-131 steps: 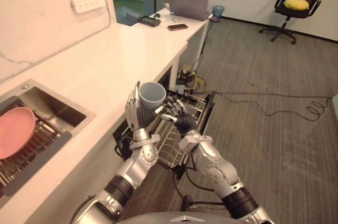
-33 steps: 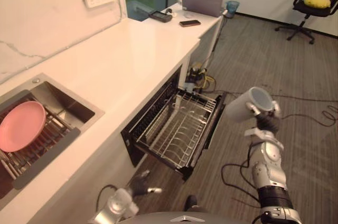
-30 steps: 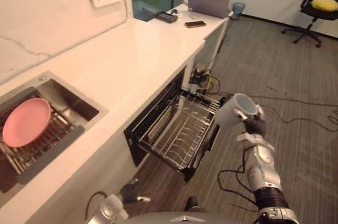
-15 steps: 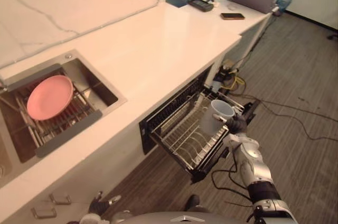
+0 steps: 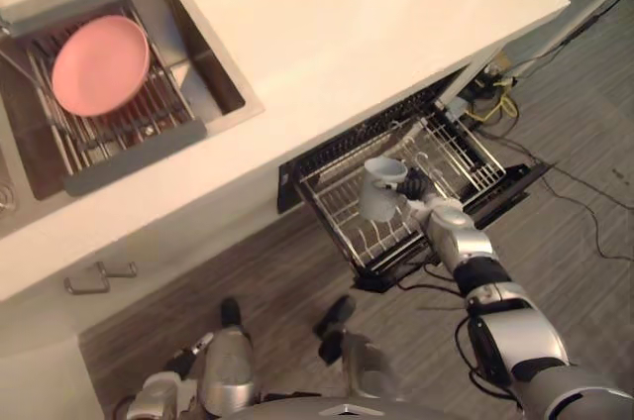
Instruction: Walk over to the sink, pick up the cup, carry it to the dishwasher, place the cup inside the dishwasher, then close the dishwasher door
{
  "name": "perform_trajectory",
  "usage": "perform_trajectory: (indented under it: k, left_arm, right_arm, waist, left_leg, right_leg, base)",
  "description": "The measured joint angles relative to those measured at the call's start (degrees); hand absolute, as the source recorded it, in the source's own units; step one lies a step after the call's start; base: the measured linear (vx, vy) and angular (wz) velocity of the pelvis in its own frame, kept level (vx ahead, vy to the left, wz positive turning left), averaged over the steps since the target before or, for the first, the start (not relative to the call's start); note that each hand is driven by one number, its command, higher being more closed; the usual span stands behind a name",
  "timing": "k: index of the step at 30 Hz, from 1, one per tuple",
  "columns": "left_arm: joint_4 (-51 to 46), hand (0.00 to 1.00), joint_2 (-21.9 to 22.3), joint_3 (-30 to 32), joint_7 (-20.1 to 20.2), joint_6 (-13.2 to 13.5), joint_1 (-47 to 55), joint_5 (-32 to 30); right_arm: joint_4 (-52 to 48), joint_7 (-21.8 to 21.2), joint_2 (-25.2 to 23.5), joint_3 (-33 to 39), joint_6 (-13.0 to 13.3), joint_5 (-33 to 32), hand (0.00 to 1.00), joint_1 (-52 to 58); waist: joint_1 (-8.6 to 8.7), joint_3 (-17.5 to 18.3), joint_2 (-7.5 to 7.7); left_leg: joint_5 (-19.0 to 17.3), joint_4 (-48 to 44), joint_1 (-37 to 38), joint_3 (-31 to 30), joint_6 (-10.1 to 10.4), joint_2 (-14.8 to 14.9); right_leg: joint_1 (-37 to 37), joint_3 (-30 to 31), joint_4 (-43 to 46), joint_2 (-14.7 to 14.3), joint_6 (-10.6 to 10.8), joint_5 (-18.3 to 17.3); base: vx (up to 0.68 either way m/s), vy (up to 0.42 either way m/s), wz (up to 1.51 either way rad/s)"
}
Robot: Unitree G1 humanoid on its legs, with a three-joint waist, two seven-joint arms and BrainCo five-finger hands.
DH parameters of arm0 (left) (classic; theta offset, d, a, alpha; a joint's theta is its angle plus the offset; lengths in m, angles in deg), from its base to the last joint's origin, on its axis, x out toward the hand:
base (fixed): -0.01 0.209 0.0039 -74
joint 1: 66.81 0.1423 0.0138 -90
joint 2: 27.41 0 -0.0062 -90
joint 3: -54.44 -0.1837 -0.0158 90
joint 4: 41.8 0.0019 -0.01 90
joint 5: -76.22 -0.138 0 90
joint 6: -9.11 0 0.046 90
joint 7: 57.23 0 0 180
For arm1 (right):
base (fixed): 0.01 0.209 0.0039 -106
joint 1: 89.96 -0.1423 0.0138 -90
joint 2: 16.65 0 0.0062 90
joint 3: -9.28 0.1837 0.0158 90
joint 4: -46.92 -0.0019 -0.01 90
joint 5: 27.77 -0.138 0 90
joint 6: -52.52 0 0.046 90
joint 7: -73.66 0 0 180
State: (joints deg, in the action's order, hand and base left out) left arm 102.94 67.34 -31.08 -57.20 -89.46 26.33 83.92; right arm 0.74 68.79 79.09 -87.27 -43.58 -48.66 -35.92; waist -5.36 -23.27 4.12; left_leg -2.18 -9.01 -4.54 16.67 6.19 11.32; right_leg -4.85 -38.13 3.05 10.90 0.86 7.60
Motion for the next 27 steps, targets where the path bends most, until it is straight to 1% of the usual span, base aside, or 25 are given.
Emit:
perform_trajectory:
  k: [2, 4, 5, 6, 8, 12, 14, 15, 16, 17, 19, 21, 22, 24, 25, 27]
  left_arm:
    - [0.0, 0.00, -0.1, 0.0, -0.5, 0.0, -1.1, 0.9]
    - [0.1, 0.00, 0.1, -0.2, -1.1, 0.2, -2.6, 1.1]
    - [0.2, 0.00, 0.1, -0.2, -1.1, 0.3, -2.9, 1.1]
    - [0.5, 0.00, 0.2, -0.4, -1.1, 0.4, -3.4, 1.1]
    - [1.1, 0.00, 0.1, -1.4, -1.1, 0.9, -4.9, 1.1]
    - [2.2, 0.00, 0.2, -3.4, -2.2, 0.9, -7.6, 1.1]
    - [2.4, 0.00, 0.2, -4.7, -3.1, 0.8, -9.3, 1.1]
    - [2.3, 0.00, 0.4, -4.8, -3.3, 0.9, -9.8, 1.2]
    - [2.4, 0.00, 0.6, -5.1, -3.6, 0.7, -10.7, 1.2]
    - [2.4, 0.00, 0.6, -5.4, -3.6, 0.6, -11.2, 1.2]
    - [2.3, 0.00, 1.1, -6.5, -3.7, 0.7, -13.3, 1.2]
    - [2.0, 0.00, 1.2, -7.0, -3.9, 1.1, -14.3, 1.2]
    - [2.0, 0.00, 1.2, -7.1, -4.1, 1.1, -15.2, 1.3]
    - [2.0, 0.00, 1.3, -7.6, -4.6, 1.2, -16.1, 2.1]
    - [1.9, 0.00, 1.9, -8.1, -4.7, 1.6, -16.5, 2.2]
    - [1.9, 0.00, 2.3, -8.5, -4.7, 2.3, -17.1, 2.2]
  right_arm:
    - [0.8, 0.2, 0.2, -0.9, -1.3, 0.0, 1.00, -1.2]
    - [5.5, 0.2, 0.3, -2.4, -3.0, 0.2, 1.00, -5.2]
    - [6.6, 0.2, 0.3, -2.4, -3.3, 0.4, 1.00, -6.2]
    - [7.6, 0.4, 0.4, -2.4, -4.2, 0.6, 1.00, -7.7]
    - [9.6, 0.4, 0.9, -2.4, -5.9, 1.0, 1.00, -11.3]
    - [11.7, 0.4, 2.3, -2.8, -7.7, 1.1, 1.00, -15.2]
    - [12.3, 0.5, 3.5, -4.7, -8.4, 1.1, 1.00, -16.9]
    - [12.5, 0.6, 3.6, -4.7, -8.6, 1.1, 1.00, -17.3]
    - [13.3, 0.7, 3.6, -5.0, -9.6, 1.1, 1.00, -18.6]
    - [13.3, 1.1, 3.6, -5.1, -10.2, 1.1, 1.00, -19.1]
    - [13.3, 3.6, 3.6, -5.3, -12.0, 0.9, 1.00, -19.8]
    - [13.3, 5.2, 3.6, -6.5, -13.1, 0.5, 1.00, -20.5]
    - [13.3, 5.6, 3.6, -6.4, -13.2, 0.5, 1.00, -20.8]
    - [13.3, 5.7, 3.6, -6.5, -13.5, 1.0, 1.00, -21.2]
    - [13.3, 5.5, 3.6, -6.5, -14.3, 1.1, 1.00, -21.5]
    - [13.3, 4.9, 3.7, -6.6, -14.6, 1.1, 1.00, -21.9]
  waist:
    - [-0.57, -0.5, 0.23]
    - [-0.95, -1.4, -0.03]
    - [-1.05, -1.6, -0.14]
    - [-1.13, -1.8, -0.33]
    - [-1.32, -2.3, -1.14]
    - [-1.78, -3.5, -2.68]
    - [-1.97, -4.0, -3.55]
    - [-2.03, -4.1, -3.75]
    - [-2.13, -4.4, -4.08]
    - [-2.08, -4.5, -4.33]
    - [-1.94, -5.2, -5.42]
    - [-1.85, -5.3, -5.63]
    - [-1.66, -5.3, -5.68]
    - [-1.60, -5.4, -5.78]
    - [-1.53, -5.5, -5.95]
    - [-1.30, -5.6, -6.23]
  left_leg:
    - [0.7, -0.1, -1.3, -0.7, 0.0, 0.2]
    - [1.6, 0.1, -2.7, -0.9, 0.1, 0.4]
    - [1.8, 0.1, -3.1, -1.0, 0.1, 0.4]
    - [2.0, 0.1, -3.8, -1.0, 0.0, 0.4]
    - [2.4, 0.0, -5.4, -0.9, -0.1, 0.4]
    - [3.0, -0.1, -6.9, -0.4, -0.2, 0.4]
    - [3.5, -0.2, -8.3, 0.0, -0.2, 0.4]
    - [3.6, -0.2, -8.6, 0.3, -0.2, 0.4]
    - [3.7, -0.3, -9.2, 0.7, -0.2, 0.4]
    - [3.7, -0.3, -9.5, 0.7, -0.3, 0.4]
    - [3.7, -0.7, -9.9, 0.7, -0.3, 0.4]
    - [3.7, -0.9, -10.7, 0.7, -0.3, 0.4]
    - [3.9, -0.9, -11.3, 0.7, -0.4, 0.4]
    - [4.0, -0.9, -11.8, 0.6, -0.3, 0.4]
    - [4.0, -0.9, -11.8, 0.6, -0.3, 0.4]
    - [4.0, -1.1, -12.0, 0.5, -0.3, 0.4]
  right_leg:
    - [-1.7, 0.8, 1.8, 0.1, -0.2, -1.0]
    - [-3.5, 1.7, 3.9, 0.4, -0.4, -2.0]
    - [-4.0, 1.8, 4.3, 0.5, -0.4, -2.3]
    - [-4.9, 2.1, 5.1, 0.7, -0.6, -2.5]
    - [-7.2, 4.0, 6.5, 0.9, -0.6, -2.9]
    - [-10.1, 5.9, 7.7, 1.0, -0.7, -2.9]
    - [-12.3, 6.7, 8.2, 1.2, -1.1, -2.6]
    - [-12.9, 6.9, 8.3, 1.2, -1.2, -2.5]
    - [-13.8, 7.4, 8.4, 1.2, -1.5, -2.3]
    - [-14.1, 7.4, 8.4, 1.2, -1.5, -2.3]
    - [-14.4, 7.6, 8.4, 1.1, -1.7, -2.1]
    - [-15.4, 7.8, 8.4, 1.1, -1.9, -1.9]
    - [-15.9, 7.7, 8.4, 1.1, -2.0, -1.8]
    - [-16.4, 7.6, 8.4, 1.2, -2.0, -1.7]
    - [-16.4, 7.6, 8.4, 1.2, -2.0, -1.7]
    - [-16.4, 7.5, 8.4, 1.2, -2.0, -1.6]
  base:
    - [-0.01, 0.000, 0.19]
    - [-0.02, 0.014, 0.20]
    - [-0.04, 0.012, 0.11]
    - [-0.04, 0.019, 0.07]
    - [-0.06, 0.030, 0.02]
    - [-0.05, 0.021, -0.08]
    - [-0.04, 0.010, -0.10]
    - [-0.07, 0.012, -0.15]
    - [-0.04, 0.007, -0.12]
    - [-0.04, 0.011, -0.11]
    - [-0.03, 0.016, -0.03]
    - [-0.01, 0.010, -0.02]
    - [0.00, 0.000, 0.00]
    - [0.00, 0.000, 0.00]
    - [0.00, 0.000, 0.00]
    - [0.00, 0.009, 0.03]
